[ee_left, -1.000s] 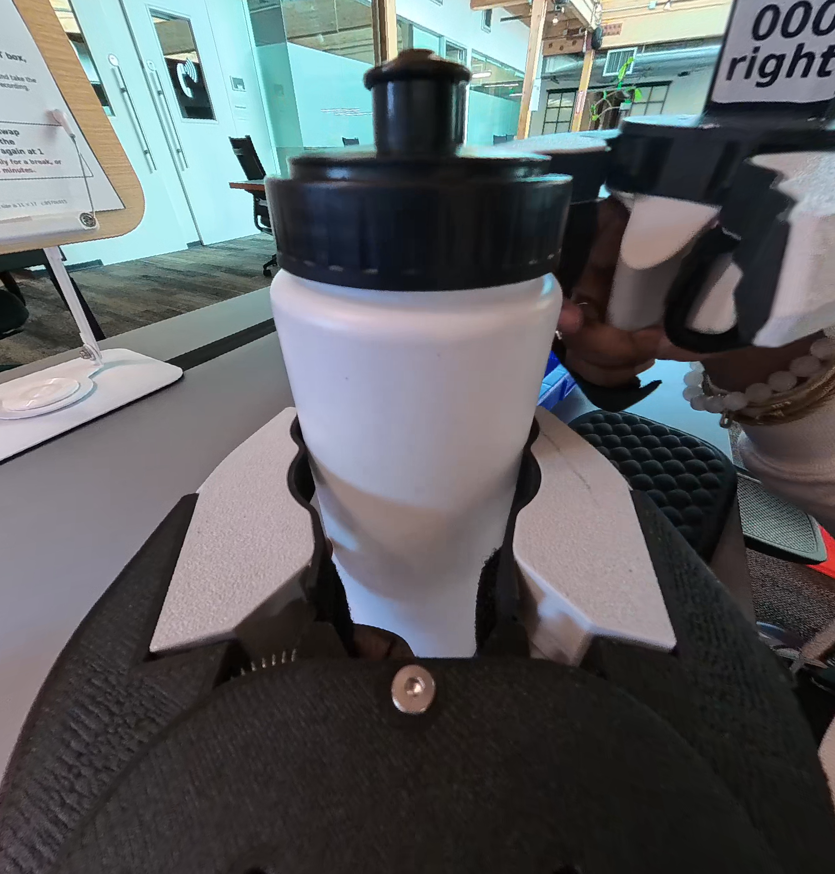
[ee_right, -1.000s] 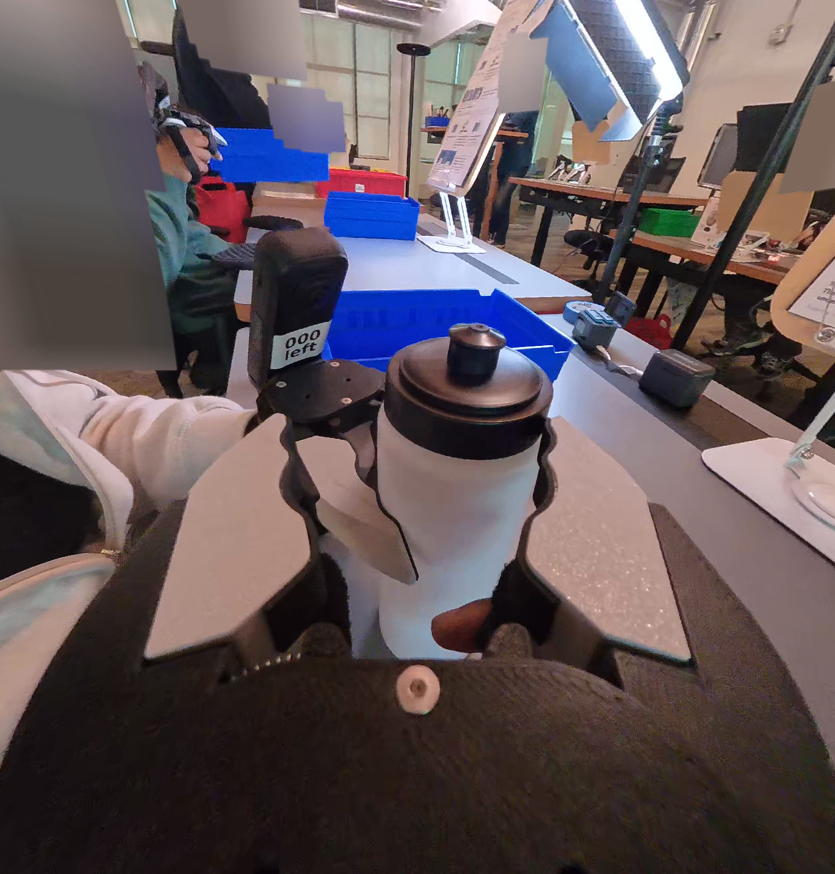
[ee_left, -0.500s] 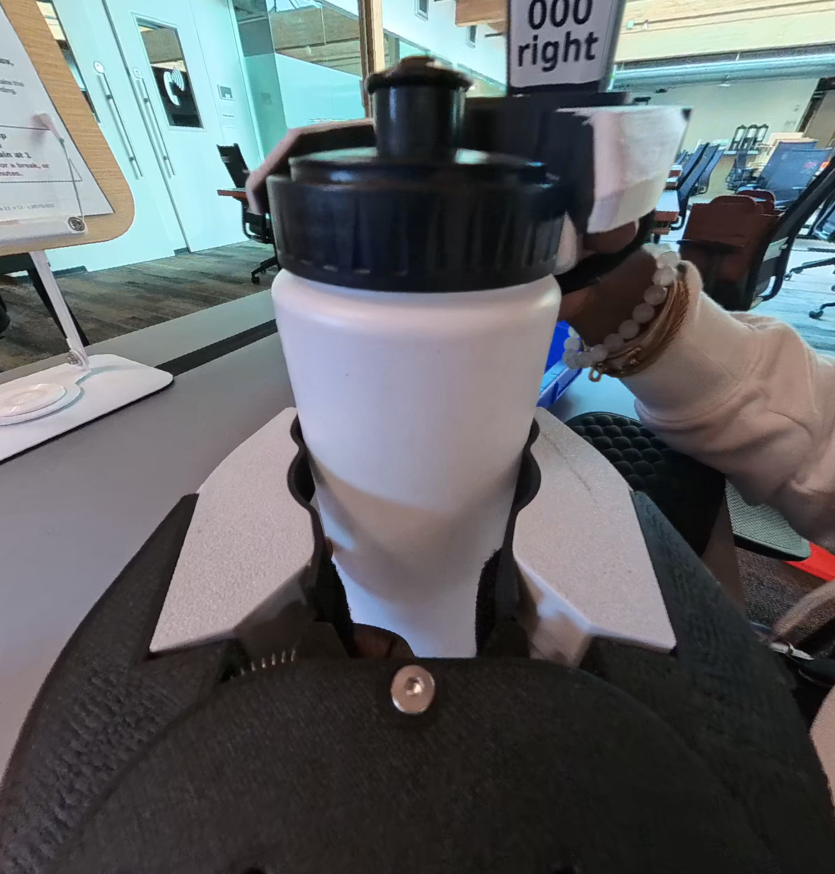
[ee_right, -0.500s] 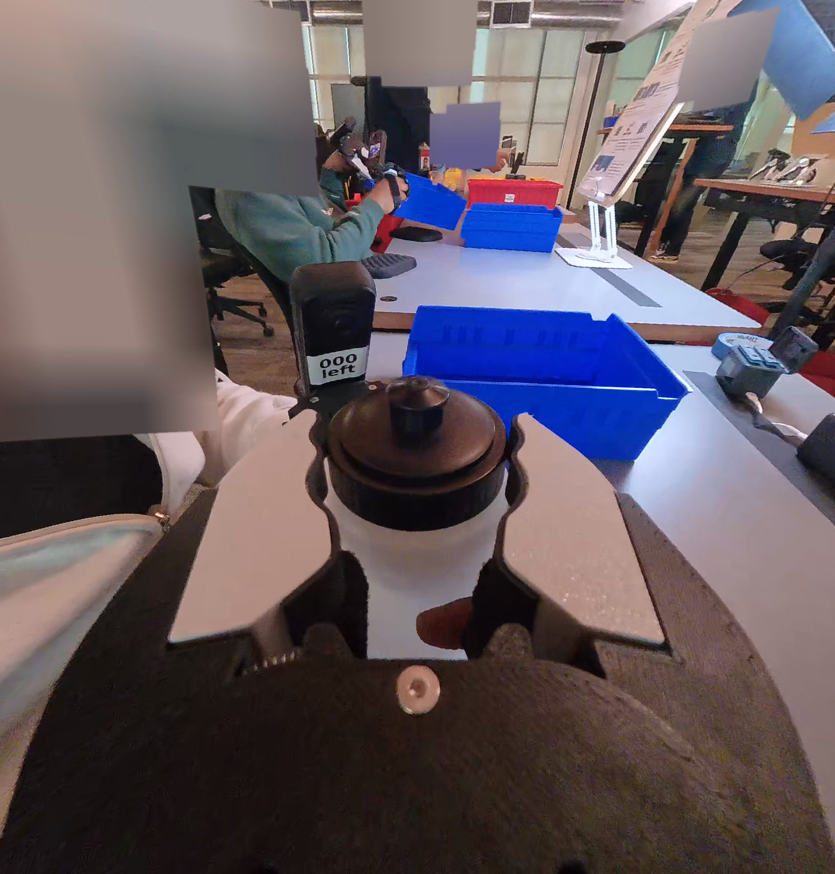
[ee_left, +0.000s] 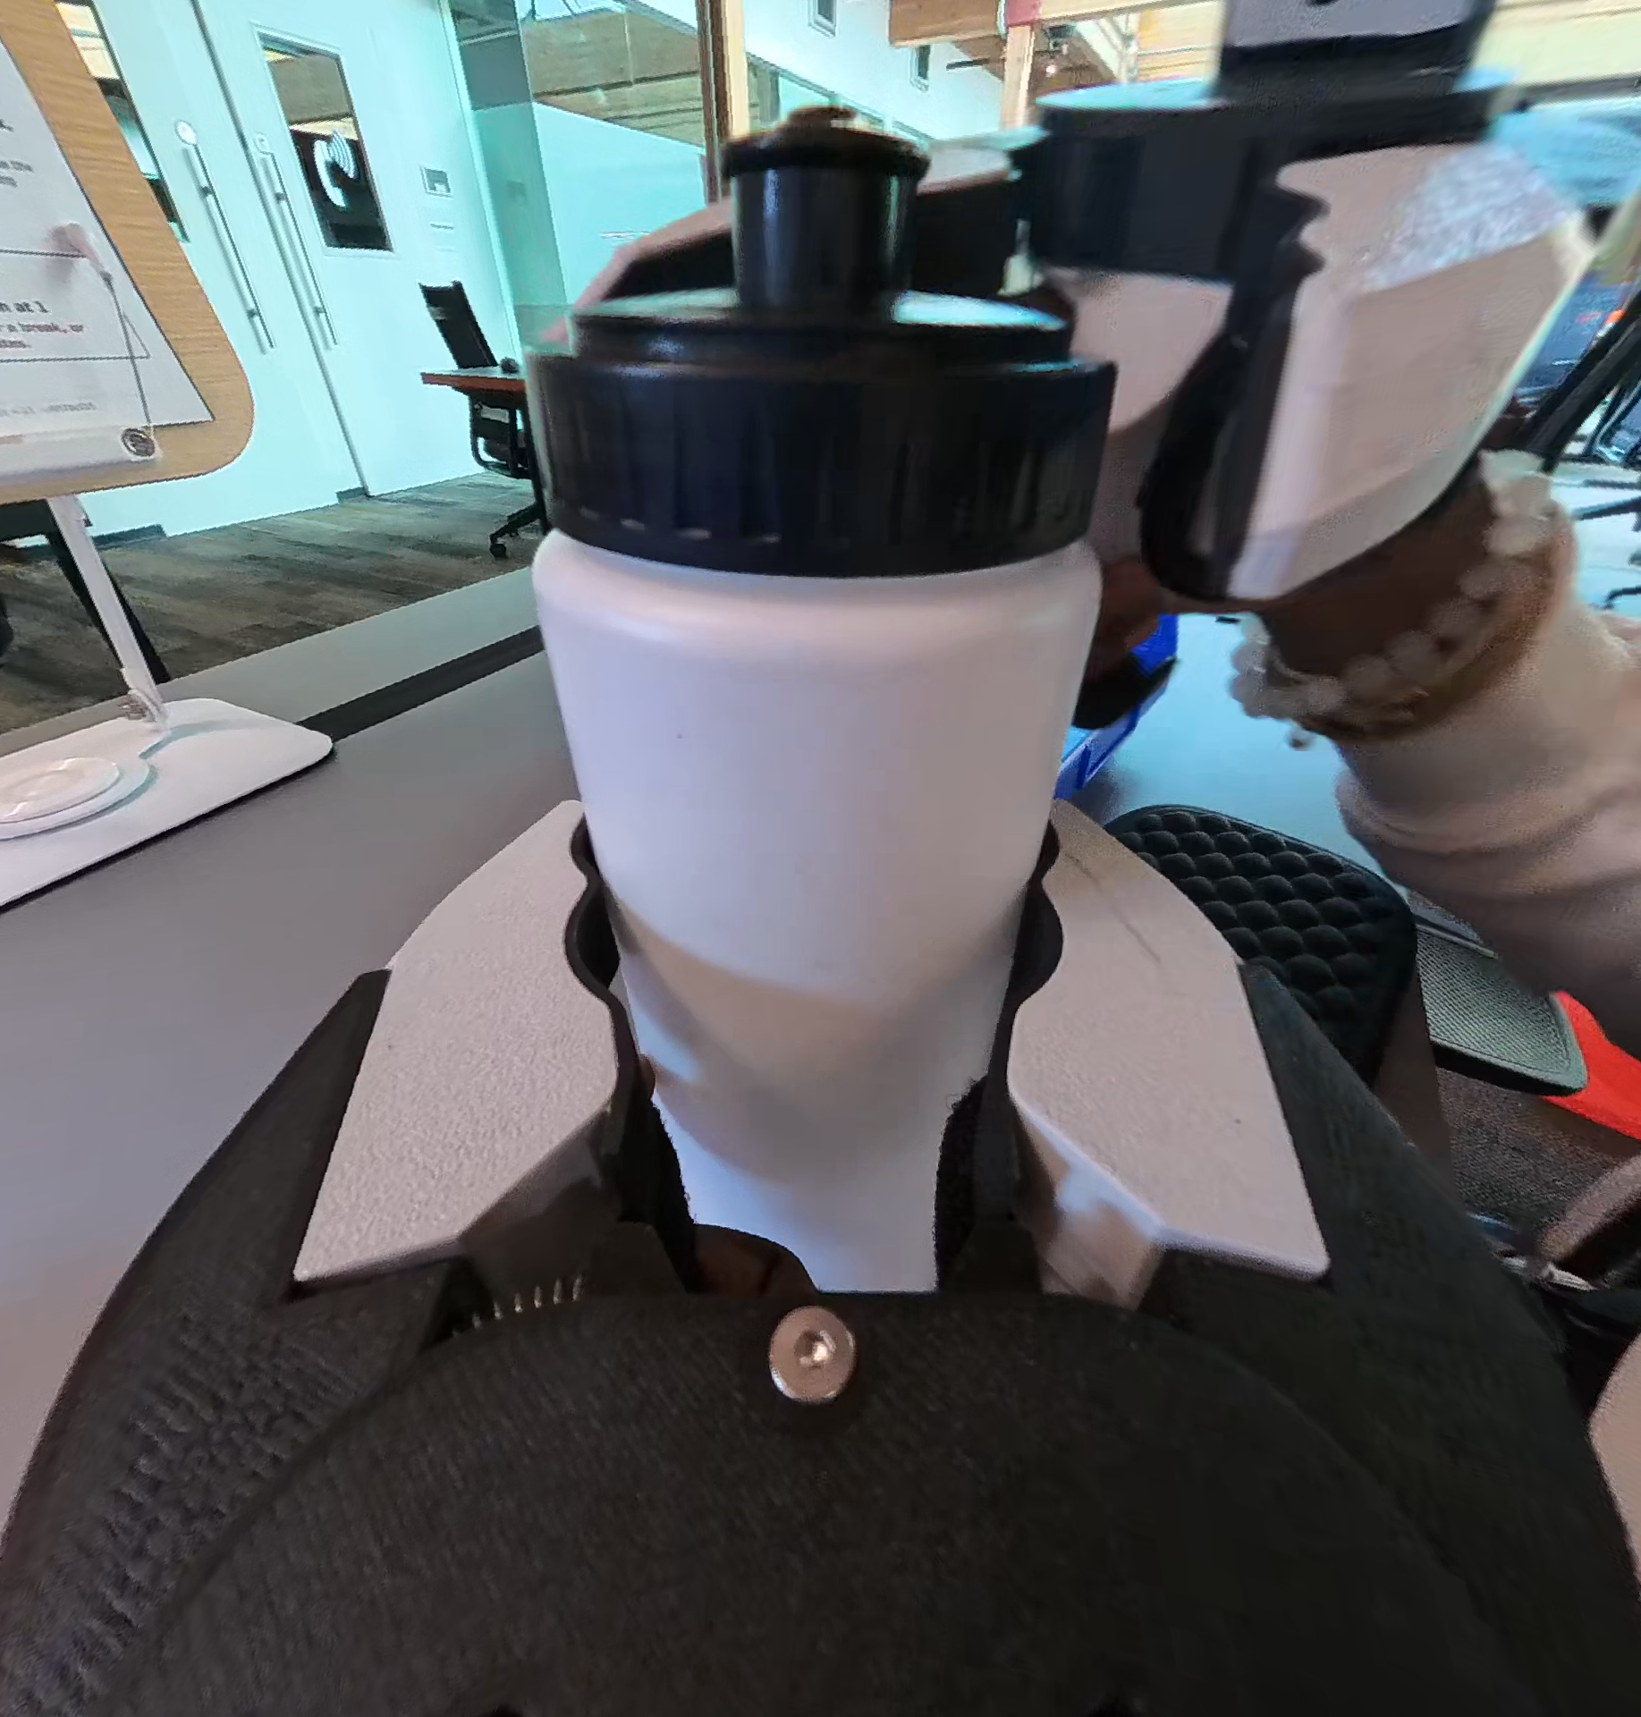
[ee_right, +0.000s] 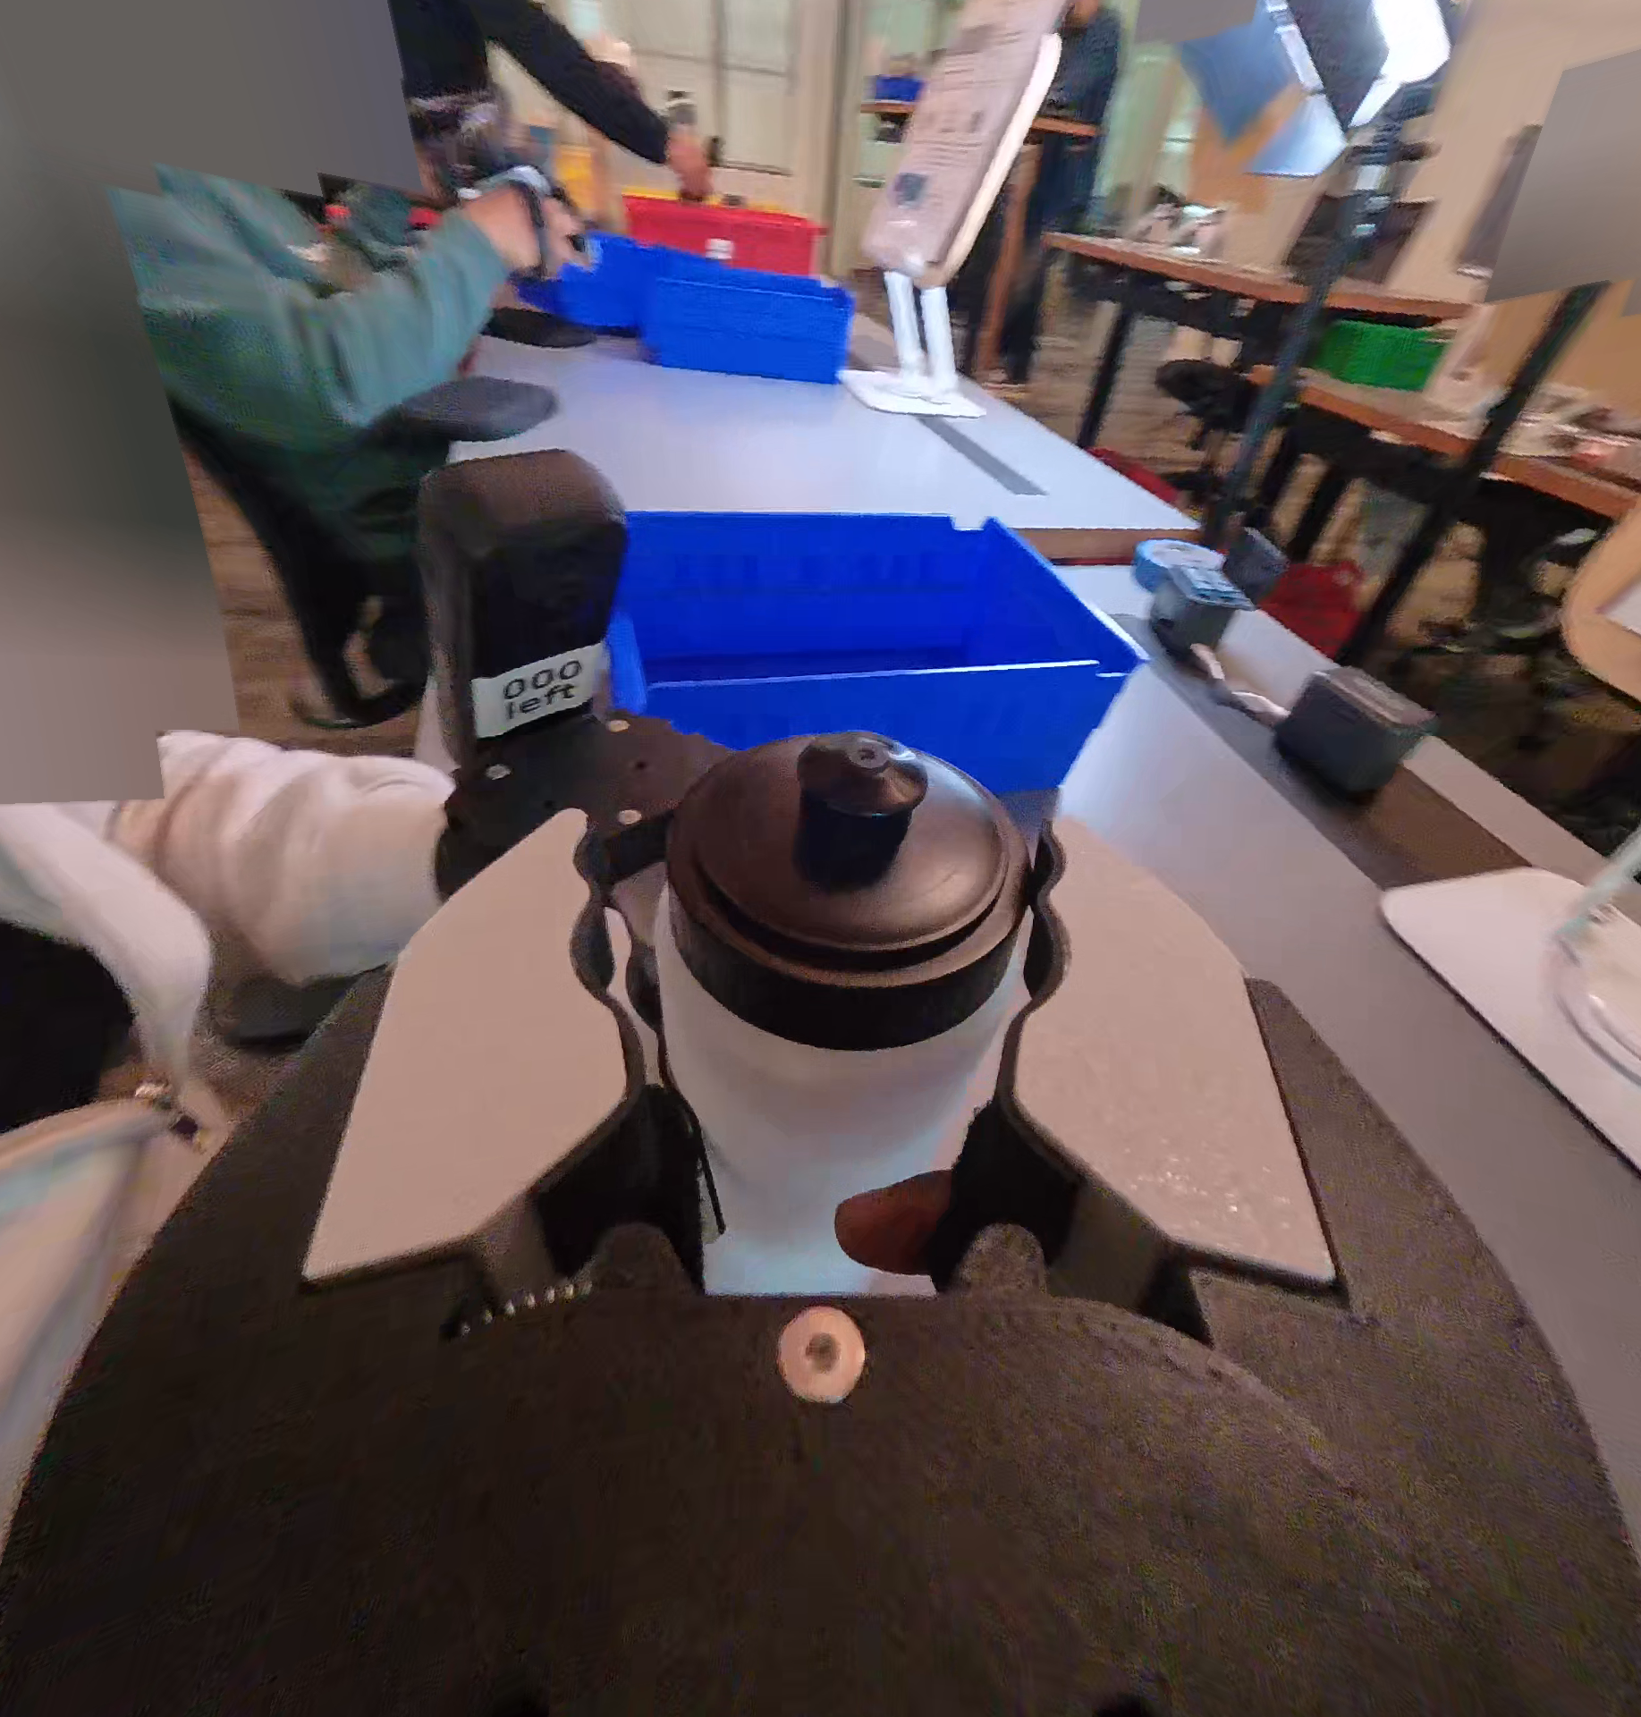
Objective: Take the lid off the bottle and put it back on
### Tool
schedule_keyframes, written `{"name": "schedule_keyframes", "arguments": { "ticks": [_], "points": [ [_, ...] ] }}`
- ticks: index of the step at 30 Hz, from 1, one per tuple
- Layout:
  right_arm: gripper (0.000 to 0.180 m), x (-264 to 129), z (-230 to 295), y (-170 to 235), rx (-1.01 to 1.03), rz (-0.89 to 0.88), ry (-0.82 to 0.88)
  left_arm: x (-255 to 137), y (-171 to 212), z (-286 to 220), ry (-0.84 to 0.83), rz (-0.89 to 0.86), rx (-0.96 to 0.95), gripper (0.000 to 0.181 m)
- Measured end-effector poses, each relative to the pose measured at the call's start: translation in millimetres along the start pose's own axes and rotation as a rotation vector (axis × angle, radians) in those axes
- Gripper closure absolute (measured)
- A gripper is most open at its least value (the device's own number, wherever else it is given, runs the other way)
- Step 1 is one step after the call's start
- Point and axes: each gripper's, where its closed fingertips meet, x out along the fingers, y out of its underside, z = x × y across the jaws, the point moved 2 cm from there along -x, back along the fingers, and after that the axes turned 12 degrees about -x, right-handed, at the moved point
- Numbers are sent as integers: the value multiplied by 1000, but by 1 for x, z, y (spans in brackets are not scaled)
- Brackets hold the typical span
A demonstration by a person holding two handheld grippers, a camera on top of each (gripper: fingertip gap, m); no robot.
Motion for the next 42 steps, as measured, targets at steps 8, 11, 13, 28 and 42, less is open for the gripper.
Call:
{"name": "schedule_keyframes", "arguments": {
  "ticks": [8,11,13,28,42],
  "points": [
    [103,4,-7,1,12,-110,-102,0,0,2,-38,-7,4,95],
    [103,3,-8,2,51,-68,120,1,1,3,-103,10,37,94],
    [104,3,-6,2,61,-8,262,1,1,2,-110,2,44,94],
    [102,5,2,2,22,-170,-113,1,3,-6,-22,-4,34,95],
    [93,0,11,4,48,-70,-167,0,5,-12,26,-2,37,95]
  ]
}}
